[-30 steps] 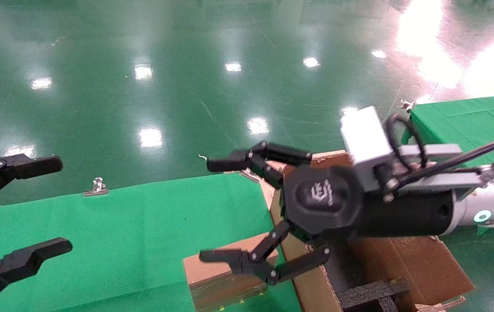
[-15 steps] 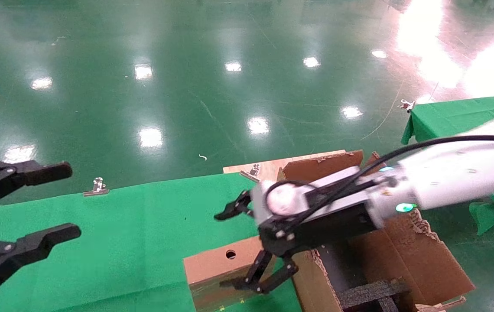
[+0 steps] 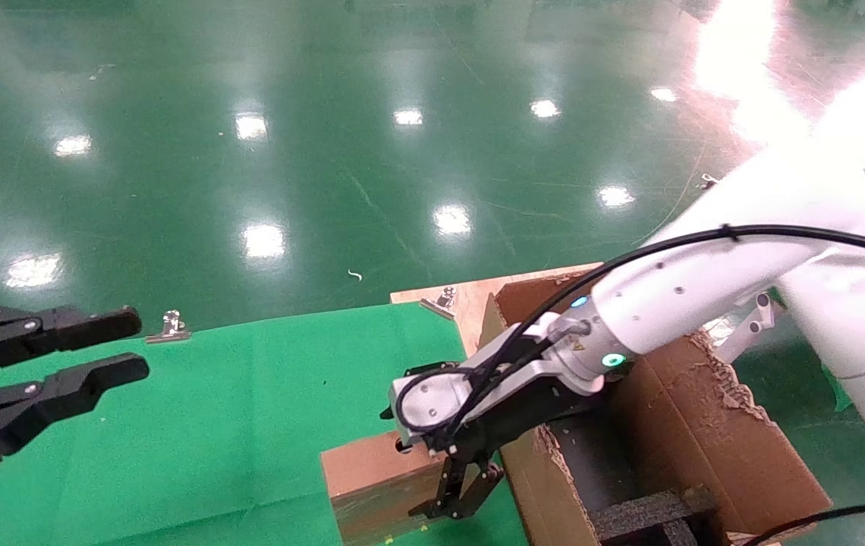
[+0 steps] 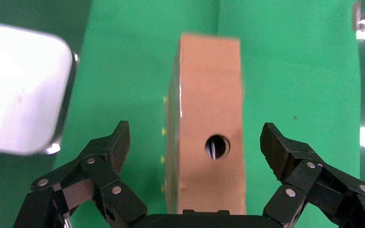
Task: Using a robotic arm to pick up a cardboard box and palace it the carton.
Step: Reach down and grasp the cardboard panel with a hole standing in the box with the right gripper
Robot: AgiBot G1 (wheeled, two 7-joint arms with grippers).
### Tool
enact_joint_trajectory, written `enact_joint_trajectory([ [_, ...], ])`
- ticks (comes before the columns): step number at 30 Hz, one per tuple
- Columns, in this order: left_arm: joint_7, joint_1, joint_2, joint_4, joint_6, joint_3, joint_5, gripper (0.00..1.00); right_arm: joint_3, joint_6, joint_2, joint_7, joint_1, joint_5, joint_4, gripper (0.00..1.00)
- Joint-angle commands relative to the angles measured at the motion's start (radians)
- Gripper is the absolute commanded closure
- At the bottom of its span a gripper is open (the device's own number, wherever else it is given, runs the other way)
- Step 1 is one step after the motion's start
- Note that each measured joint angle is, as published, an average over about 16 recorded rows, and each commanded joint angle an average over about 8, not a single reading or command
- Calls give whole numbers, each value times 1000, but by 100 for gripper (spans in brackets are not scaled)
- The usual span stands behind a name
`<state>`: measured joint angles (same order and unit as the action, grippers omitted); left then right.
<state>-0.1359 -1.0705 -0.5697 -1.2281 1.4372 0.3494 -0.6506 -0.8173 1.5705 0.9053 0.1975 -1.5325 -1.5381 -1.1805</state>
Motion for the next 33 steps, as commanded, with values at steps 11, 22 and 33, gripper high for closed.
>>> enact_joint_trajectory([
  [11,0,0,0,0,0,0,0,0,-104,-9,54,-35,-54,-87,1,25],
  [22,0,0,0,0,0,0,0,0,-109,-8,56,-37,-58,-84,6,100],
  [33,0,0,0,0,0,0,0,0,-103,-8,53,-37,-54,-83,3,100],
])
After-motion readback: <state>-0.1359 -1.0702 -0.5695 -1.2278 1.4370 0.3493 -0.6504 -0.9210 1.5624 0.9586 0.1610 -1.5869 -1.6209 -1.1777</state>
